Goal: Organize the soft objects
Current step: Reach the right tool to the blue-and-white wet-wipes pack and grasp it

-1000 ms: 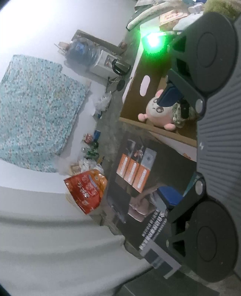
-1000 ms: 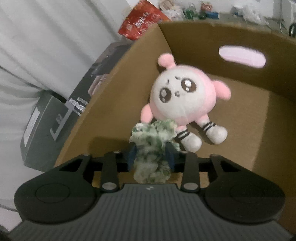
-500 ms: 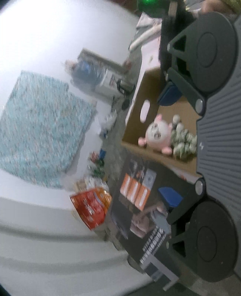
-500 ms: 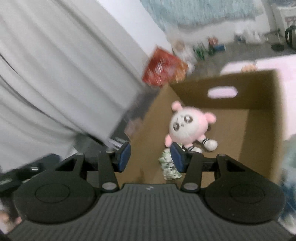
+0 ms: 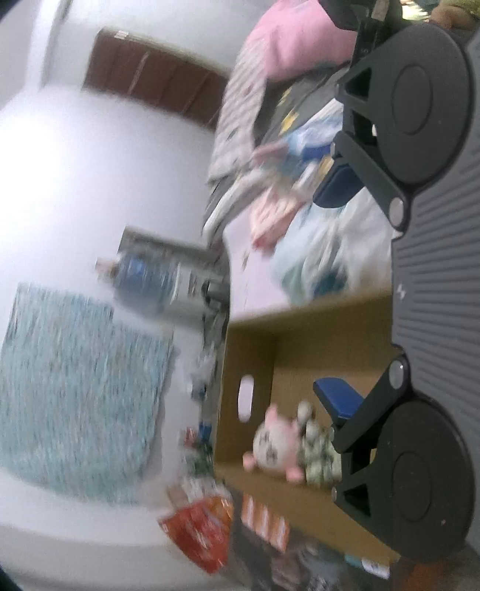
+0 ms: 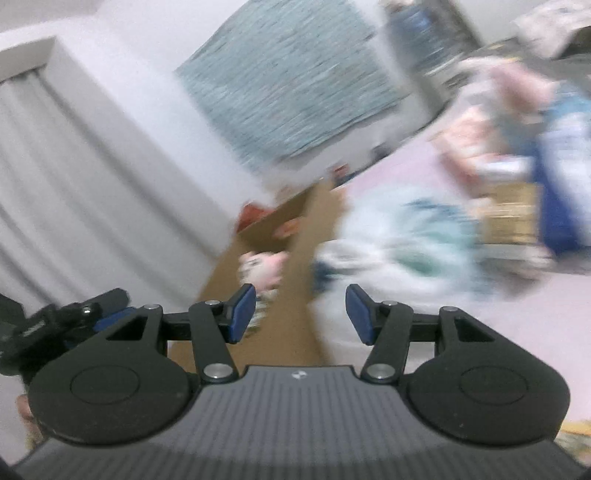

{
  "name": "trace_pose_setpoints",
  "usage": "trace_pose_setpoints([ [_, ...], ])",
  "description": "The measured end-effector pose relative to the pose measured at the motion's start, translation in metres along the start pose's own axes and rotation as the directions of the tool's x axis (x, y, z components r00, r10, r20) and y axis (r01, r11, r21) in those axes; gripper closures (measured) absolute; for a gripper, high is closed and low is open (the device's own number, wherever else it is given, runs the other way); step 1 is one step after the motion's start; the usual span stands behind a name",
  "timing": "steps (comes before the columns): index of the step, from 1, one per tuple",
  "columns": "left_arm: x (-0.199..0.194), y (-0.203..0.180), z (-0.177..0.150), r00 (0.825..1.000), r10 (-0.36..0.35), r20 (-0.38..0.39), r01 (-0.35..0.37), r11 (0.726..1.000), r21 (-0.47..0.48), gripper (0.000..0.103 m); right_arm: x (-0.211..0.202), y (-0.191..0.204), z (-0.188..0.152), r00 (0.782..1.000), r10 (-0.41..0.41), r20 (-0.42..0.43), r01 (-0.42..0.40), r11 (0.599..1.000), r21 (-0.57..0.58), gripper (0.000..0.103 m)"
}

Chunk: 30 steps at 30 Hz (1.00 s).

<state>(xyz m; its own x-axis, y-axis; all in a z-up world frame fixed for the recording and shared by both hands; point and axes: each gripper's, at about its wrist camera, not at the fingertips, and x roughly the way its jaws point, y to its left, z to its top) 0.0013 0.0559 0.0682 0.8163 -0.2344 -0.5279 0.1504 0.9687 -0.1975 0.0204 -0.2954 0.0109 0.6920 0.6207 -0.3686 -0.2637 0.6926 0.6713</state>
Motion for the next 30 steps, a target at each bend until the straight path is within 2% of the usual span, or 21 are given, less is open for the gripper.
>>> trace_pose_setpoints([
  [4, 0.024, -0.051, -0.017, 0.997, -0.055, -0.045, 0.058, 0.996, 0.061, 0.004, -0.038, -0.047, -0.001, 0.990, -0.107, 0.095, 0.102, 0.994, 0.050, 0.049],
  [7, 0.047, -0.082, -0.031, 0.992, -0.087, -0.095, 0.095, 0.992, 0.084, 0.004, -0.053, -0.086, 0.012, 0.970, -0.194, 0.149, 0.182, 0.979, 0.088, 0.049],
  [12, 0.082, -0.120, -0.054, 0.985, -0.082, -0.151, 0.101, 0.987, 0.123, 0.010, -0.038, -0.144, 0.037, 0.946, -0.295, 0.136, 0.282, 0.953, 0.108, 0.048],
  [17, 0.100, -0.131, -0.067, 0.977, -0.075, -0.198, 0.100, 0.988, 0.120, 0.024, 0.003, -0.186, 0.062, 0.939, -0.330, 0.097, 0.321, 0.942, 0.099, 0.048],
  [24, 0.115, -0.139, -0.073, 0.970, -0.067, -0.233, 0.096, 0.988, 0.119, 0.040, 0.041, -0.208, 0.077, 0.943, -0.330, 0.032, 0.327, 0.941, 0.086, 0.049],
  [26, 0.119, -0.141, -0.075, 0.967, -0.069, -0.245, 0.100, 0.988, 0.115, 0.046, 0.041, -0.206, 0.076, 0.941, -0.337, 0.024, 0.335, 0.939, 0.078, 0.054],
  [28, 0.123, -0.144, -0.079, 0.963, -0.069, -0.260, 0.102, 0.988, 0.116, 0.049, 0.041, -0.206, 0.077, 0.939, -0.344, 0.028, 0.341, 0.937, 0.068, 0.066],
  [30, 0.125, -0.146, -0.081, 0.961, -0.069, -0.269, 0.105, 0.987, 0.121, 0.051, 0.035, -0.204, 0.074, 0.940, -0.342, 0.017, 0.340, 0.938, 0.068, 0.070],
])
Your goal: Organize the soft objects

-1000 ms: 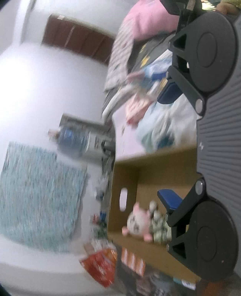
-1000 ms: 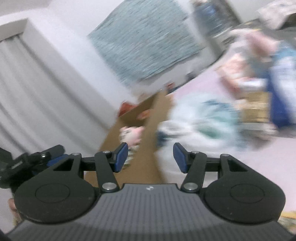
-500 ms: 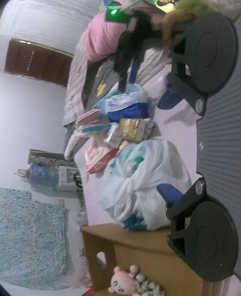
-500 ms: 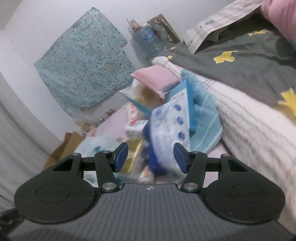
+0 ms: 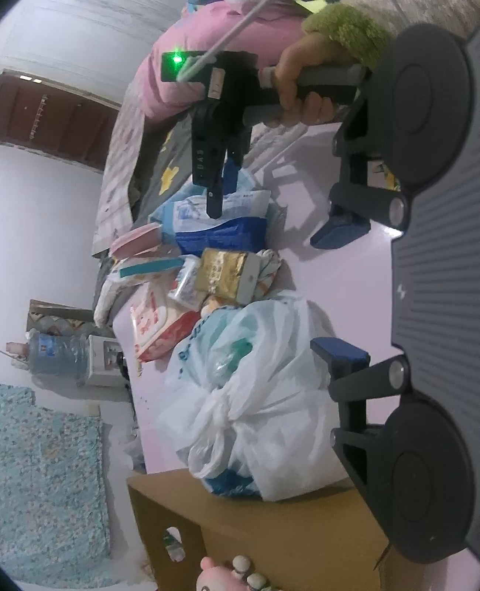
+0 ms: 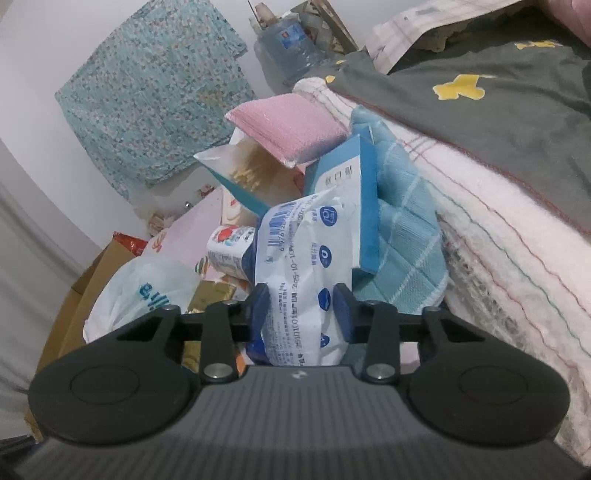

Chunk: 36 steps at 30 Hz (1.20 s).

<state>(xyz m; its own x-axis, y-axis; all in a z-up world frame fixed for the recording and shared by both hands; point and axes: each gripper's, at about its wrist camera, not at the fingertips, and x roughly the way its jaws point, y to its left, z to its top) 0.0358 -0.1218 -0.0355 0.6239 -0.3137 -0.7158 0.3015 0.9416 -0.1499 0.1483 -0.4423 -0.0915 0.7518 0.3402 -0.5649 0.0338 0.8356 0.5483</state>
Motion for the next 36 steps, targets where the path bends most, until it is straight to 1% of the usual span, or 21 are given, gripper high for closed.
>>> trace_pose_setpoints([
  [3, 0.003, -0.004, -0.002, 1.000, -0.002, -0.004, 0.002, 1.000, 0.001, 0.052, -0.007, 0.001, -0.005, 1.000, 0.003, -0.003, -0.003, 1.000, -0.013, 0.077],
  [7, 0.004, -0.005, -0.003, 1.000, -0.001, -0.005, 0.001, 1.000, -0.009, 0.054, -0.015, 0.001, -0.010, 1.000, 0.011, -0.006, -0.011, 1.000, -0.015, 0.081],
  [10, 0.004, -0.004, -0.005, 1.000, 0.000, -0.006, 0.000, 1.000, -0.011, 0.054, -0.023, -0.003, -0.015, 1.000, 0.023, -0.008, -0.023, 1.000, 0.013, 0.083],
  [15, 0.005, -0.003, -0.004, 1.000, -0.006, -0.007, 0.006, 1.000, -0.008, 0.054, -0.046, -0.012, -0.028, 0.999, 0.049, -0.017, -0.048, 0.997, 0.061, 0.084],
  [21, 0.009, -0.011, -0.008, 0.999, -0.046, -0.028, 0.047, 0.999, 0.027, 0.054, -0.080, -0.018, -0.059, 0.996, 0.085, -0.042, -0.080, 0.992, 0.101, 0.085],
  [26, 0.011, -0.022, -0.014, 0.996, -0.080, -0.045, 0.083, 0.993, 0.078, 0.053, -0.105, -0.024, -0.089, 0.989, 0.132, -0.061, -0.122, 0.980, 0.157, 0.085],
  [27, 0.011, -0.024, -0.015, 0.995, -0.087, -0.049, 0.091, 0.992, 0.088, 0.053, -0.109, -0.025, -0.094, 0.988, 0.142, -0.064, -0.129, 0.977, 0.168, 0.085],
  [29, 0.013, -0.028, -0.017, 0.992, -0.108, -0.065, 0.115, 0.987, 0.109, 0.047, -0.116, -0.026, -0.105, 0.984, 0.166, -0.072, -0.149, 0.969, 0.198, 0.085],
  [31, 0.015, -0.033, -0.019, 0.989, -0.124, -0.080, 0.133, 0.983, 0.128, 0.043, -0.121, -0.028, -0.115, 0.978, 0.196, -0.076, -0.174, 0.958, 0.229, 0.085],
  [36, 0.020, -0.051, -0.025, 0.981, -0.157, -0.116, 0.178, 0.963, 0.201, 0.034, -0.120, -0.036, -0.128, 0.961, 0.265, -0.083, -0.229, 0.925, 0.304, 0.083],
])
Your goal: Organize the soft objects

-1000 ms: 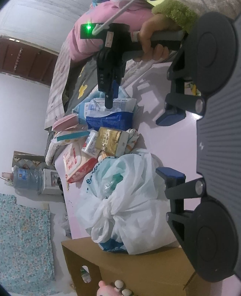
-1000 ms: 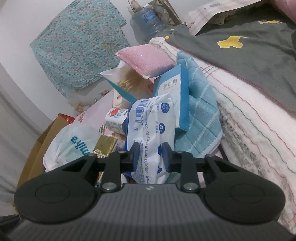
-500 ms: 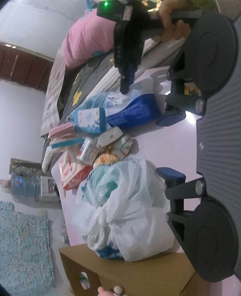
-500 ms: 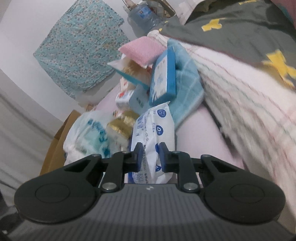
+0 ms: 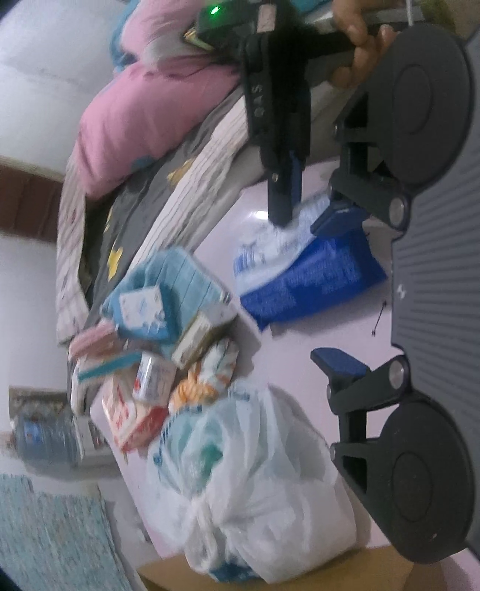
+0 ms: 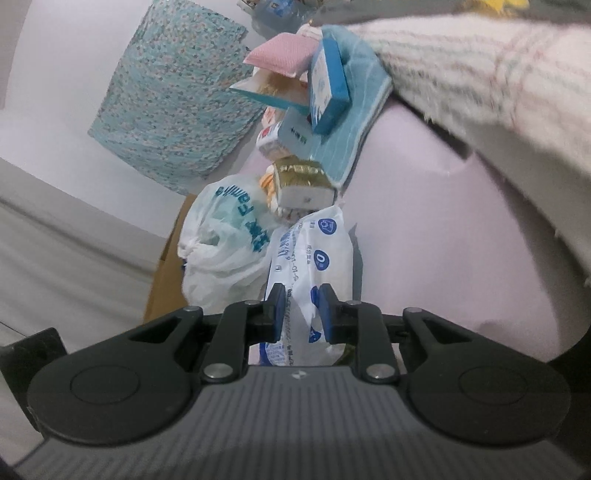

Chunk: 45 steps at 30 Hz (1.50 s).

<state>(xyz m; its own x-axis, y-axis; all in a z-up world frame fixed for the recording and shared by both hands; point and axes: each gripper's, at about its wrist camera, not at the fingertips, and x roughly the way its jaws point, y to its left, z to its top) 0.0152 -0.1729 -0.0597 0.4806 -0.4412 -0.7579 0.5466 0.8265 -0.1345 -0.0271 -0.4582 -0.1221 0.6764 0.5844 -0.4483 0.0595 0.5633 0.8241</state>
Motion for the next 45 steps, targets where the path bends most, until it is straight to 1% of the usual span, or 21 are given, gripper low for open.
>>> trace_pose_setpoints([
  [3, 0.009, -0.011, 0.002, 1.000, -0.010, -0.019, 0.011, 0.999, 0.045, 0.026, 0.000, -0.006, 0.000, 1.000, 0.017, 0.000, -0.017, 0.999, 0.037, 0.081],
  [5, 0.017, -0.018, 0.003, 0.999, -0.019, -0.031, 0.021, 0.997, 0.076, 0.019, 0.001, -0.009, 0.001, 0.999, 0.036, 0.000, -0.036, 0.997, 0.061, 0.078],
  [7, 0.029, -0.026, 0.005, 0.998, -0.023, -0.059, 0.029, 0.994, 0.102, 0.017, 0.002, -0.010, 0.003, 0.999, 0.052, -0.002, -0.052, 0.996, 0.078, 0.075],
  [11, 0.047, -0.036, 0.007, 0.995, -0.014, -0.103, 0.026, 0.993, 0.114, 0.017, 0.004, -0.010, 0.005, 0.994, 0.107, -0.009, -0.106, 0.989, 0.101, 0.072],
  [13, 0.052, -0.040, 0.007, 0.994, 0.030, -0.106, -0.016, 0.991, 0.130, 0.017, 0.005, -0.008, 0.005, 0.990, 0.143, -0.012, -0.141, 0.984, 0.107, 0.072],
  [15, 0.054, -0.040, 0.008, 0.992, 0.050, -0.113, -0.035, 0.991, 0.132, 0.017, 0.006, -0.004, 0.007, 0.983, 0.183, -0.018, -0.180, 0.978, 0.109, 0.072],
  [18, 0.054, -0.033, 0.009, 0.991, 0.061, -0.123, -0.048, 0.993, 0.107, 0.023, 0.008, 0.001, 0.009, 0.972, 0.234, -0.024, -0.230, 0.967, 0.108, 0.072],
  [20, 0.052, -0.027, 0.010, 0.991, 0.056, -0.123, -0.047, 0.996, 0.075, 0.028, 0.010, 0.005, 0.010, 0.961, 0.274, -0.028, -0.270, 0.956, 0.111, 0.072],
  [21, 0.050, -0.023, 0.010, 0.991, 0.053, -0.123, -0.047, 0.997, 0.056, 0.029, 0.010, 0.007, 0.011, 0.959, 0.283, -0.024, -0.279, 0.954, 0.106, 0.072],
  [24, 0.045, -0.014, 0.011, 0.993, 0.036, -0.111, -0.035, 0.999, 0.008, 0.034, 0.004, 0.011, 0.014, 0.963, 0.269, 0.021, -0.270, 0.959, 0.084, 0.072],
  [27, 0.040, -0.005, 0.012, 0.995, 0.005, -0.098, -0.010, 0.999, -0.045, 0.039, -0.002, 0.004, 0.016, 0.965, 0.252, 0.066, -0.258, 0.960, 0.111, 0.072],
  [29, 0.037, 0.004, 0.013, 0.995, -0.022, -0.095, 0.013, 0.996, -0.092, 0.041, -0.004, -0.002, 0.015, 0.972, 0.221, 0.084, -0.231, 0.963, 0.137, 0.071],
  [30, 0.036, 0.010, 0.013, 0.995, -0.040, -0.095, 0.028, 0.992, -0.123, 0.041, -0.003, -0.006, 0.015, 0.975, 0.204, 0.085, -0.215, 0.964, 0.154, 0.066],
  [31, 0.035, 0.015, 0.014, 0.994, -0.054, -0.095, 0.040, 0.988, -0.150, 0.043, -0.002, -0.007, 0.014, 0.978, 0.190, 0.085, -0.201, 0.965, 0.166, 0.052],
  [33, 0.032, 0.025, 0.012, 0.993, -0.085, -0.088, 0.066, 0.976, -0.206, 0.044, 0.006, -0.007, 0.015, 0.986, 0.152, 0.074, -0.162, 0.973, 0.165, 0.037],
  [34, 0.032, 0.029, 0.012, 0.992, -0.096, -0.085, 0.075, 0.971, -0.228, 0.045, 0.011, -0.005, 0.016, 0.988, 0.137, 0.066, -0.146, 0.977, 0.159, 0.035],
  [37, 0.030, 0.039, 0.009, 0.990, -0.121, -0.069, 0.097, 0.954, -0.285, 0.045, 0.036, 0.003, 0.021, 0.990, 0.143, 0.007, -0.143, 0.981, 0.135, 0.034],
  [41, 0.027, 0.041, 0.005, 0.991, -0.128, -0.051, 0.107, 0.949, -0.297, 0.045, 0.070, 0.015, 0.023, 0.984, 0.148, -0.098, -0.137, 0.985, 0.108, 0.035],
  [42, 0.027, 0.040, 0.004, 0.991, -0.127, -0.049, 0.108, 0.950, -0.292, 0.045, 0.074, 0.018, 0.022, 0.983, 0.144, -0.113, -0.133, 0.986, 0.099, 0.038],
  [45, 0.025, 0.038, 0.005, 0.993, -0.110, -0.037, 0.096, 0.955, -0.280, 0.045, 0.077, 0.027, 0.022, 0.988, 0.092, -0.123, -0.086, 0.995, 0.051, 0.057],
])
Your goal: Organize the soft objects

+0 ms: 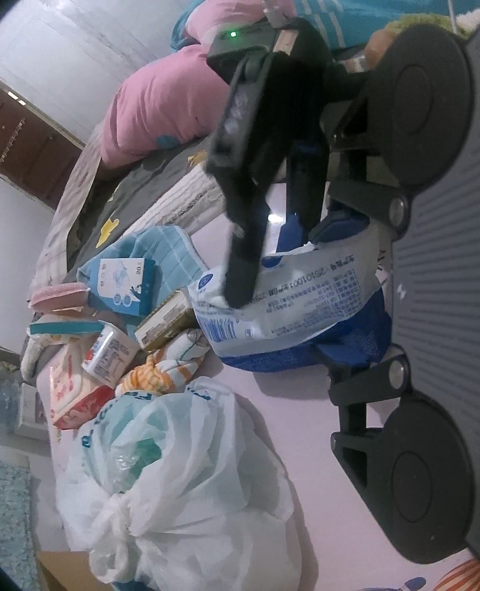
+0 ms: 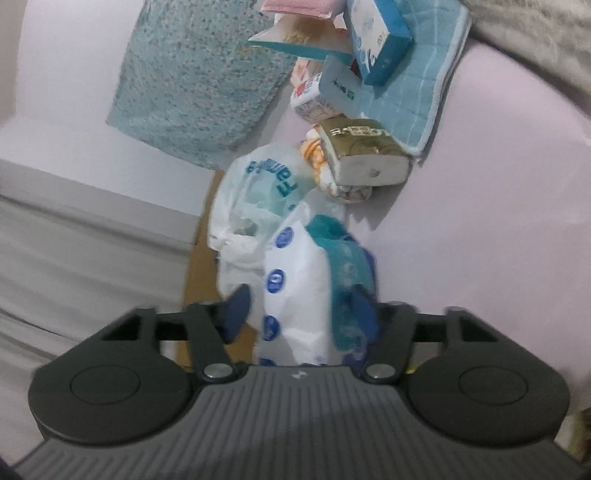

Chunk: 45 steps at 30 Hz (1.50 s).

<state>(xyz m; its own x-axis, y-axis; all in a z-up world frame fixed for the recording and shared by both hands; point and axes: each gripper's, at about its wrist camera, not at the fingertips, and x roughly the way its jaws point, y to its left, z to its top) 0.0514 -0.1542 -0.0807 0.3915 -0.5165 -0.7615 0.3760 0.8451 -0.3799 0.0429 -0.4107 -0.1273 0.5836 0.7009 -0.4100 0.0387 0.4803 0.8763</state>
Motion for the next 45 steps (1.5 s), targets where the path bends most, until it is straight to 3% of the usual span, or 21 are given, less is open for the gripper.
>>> trace_pose_setpoints([
  [8, 0.005, -0.014, 0.004, 0.996, -0.093, -0.015, 0.094, 0.995, 0.028, 0.040, -0.032, 0.010, 0.008, 0.996, -0.082, 0.020, 0.083, 0.996, -0.038, 0.067],
  [11, -0.005, -0.014, 0.002, 0.993, -0.120, 0.003, 0.120, 0.992, 0.039, 0.035, -0.043, 0.024, 0.016, 0.984, -0.179, 0.022, 0.181, 0.978, -0.103, 0.067],
  [13, -0.015, -0.011, -0.002, 0.995, -0.098, 0.023, 0.097, 0.994, 0.056, 0.034, -0.048, 0.036, 0.022, 0.972, -0.236, 0.013, 0.235, 0.961, -0.148, 0.068],
  [16, -0.030, -0.003, -0.008, 0.998, -0.048, 0.043, 0.045, 0.997, 0.067, 0.034, -0.046, 0.064, 0.031, 0.932, -0.362, 0.004, 0.350, 0.900, -0.258, 0.068],
  [19, -0.045, 0.008, -0.016, 0.998, -0.012, 0.066, 0.007, 0.998, 0.066, 0.034, -0.029, 0.096, 0.034, 0.866, -0.500, 0.003, 0.459, 0.794, -0.397, 0.068],
  [22, -0.058, 0.021, -0.022, 0.997, -0.003, 0.080, 0.000, 0.999, 0.044, 0.034, -0.002, 0.112, 0.029, 0.803, -0.596, -0.014, 0.515, 0.706, -0.486, 0.066],
  [24, -0.064, 0.029, -0.026, 0.996, 0.000, 0.086, -0.003, 1.000, 0.030, 0.034, 0.019, 0.119, 0.025, 0.778, -0.627, -0.031, 0.525, 0.677, -0.516, 0.066],
  [28, -0.073, 0.044, -0.033, 0.995, 0.012, 0.094, -0.012, 1.000, -0.001, 0.034, 0.039, 0.135, 0.016, 0.801, -0.595, -0.061, 0.483, 0.703, -0.522, 0.061],
  [31, -0.078, 0.052, -0.036, 0.995, 0.012, 0.097, -0.010, 1.000, -0.019, 0.034, 0.041, 0.142, 0.012, 0.830, -0.553, -0.073, 0.450, 0.741, -0.498, 0.057],
  [38, -0.074, 0.047, -0.035, 0.996, -0.003, 0.090, 0.003, 1.000, 0.003, 0.031, -0.005, 0.121, 0.013, 0.911, -0.412, 0.001, 0.386, 0.854, -0.348, 0.054],
  [40, -0.066, 0.040, -0.030, 0.997, -0.010, 0.075, 0.009, 1.000, 0.020, 0.031, -0.013, 0.104, 0.015, 0.925, -0.380, 0.004, 0.363, 0.880, -0.308, 0.053],
  [45, -0.036, 0.025, -0.015, 0.999, -0.025, 0.027, 0.025, 0.999, 0.027, 0.031, -0.008, 0.063, 0.015, 0.936, -0.350, -0.050, 0.330, 0.916, -0.226, 0.052],
])
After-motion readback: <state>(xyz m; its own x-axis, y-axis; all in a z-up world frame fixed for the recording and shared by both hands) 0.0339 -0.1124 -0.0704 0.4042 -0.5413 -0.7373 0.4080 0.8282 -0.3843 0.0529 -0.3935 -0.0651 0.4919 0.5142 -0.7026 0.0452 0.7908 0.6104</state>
